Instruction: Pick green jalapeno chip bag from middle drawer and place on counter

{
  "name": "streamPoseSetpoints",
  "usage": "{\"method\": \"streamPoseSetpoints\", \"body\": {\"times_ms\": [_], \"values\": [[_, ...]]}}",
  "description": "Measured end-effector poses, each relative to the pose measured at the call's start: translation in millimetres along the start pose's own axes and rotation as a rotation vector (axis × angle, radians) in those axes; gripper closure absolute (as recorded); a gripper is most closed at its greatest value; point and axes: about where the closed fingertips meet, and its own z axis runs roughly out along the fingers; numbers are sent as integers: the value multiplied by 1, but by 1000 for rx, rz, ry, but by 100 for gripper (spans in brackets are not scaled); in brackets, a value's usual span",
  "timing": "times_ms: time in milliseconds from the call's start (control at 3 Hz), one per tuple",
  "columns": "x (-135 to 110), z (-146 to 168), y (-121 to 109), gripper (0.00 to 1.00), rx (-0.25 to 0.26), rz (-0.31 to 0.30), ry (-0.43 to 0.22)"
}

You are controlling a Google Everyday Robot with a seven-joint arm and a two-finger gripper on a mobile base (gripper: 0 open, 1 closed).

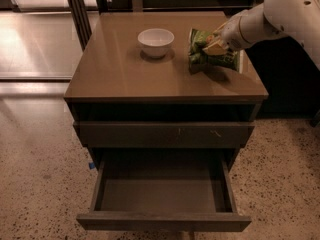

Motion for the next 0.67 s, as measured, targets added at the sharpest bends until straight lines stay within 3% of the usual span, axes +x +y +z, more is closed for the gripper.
{"method": "streamPoseSetpoints", "body": {"times_ms": [333, 667], "values": [[0, 0, 0, 0, 0, 0, 0], [0, 0, 0, 0, 0, 0, 0]]}}
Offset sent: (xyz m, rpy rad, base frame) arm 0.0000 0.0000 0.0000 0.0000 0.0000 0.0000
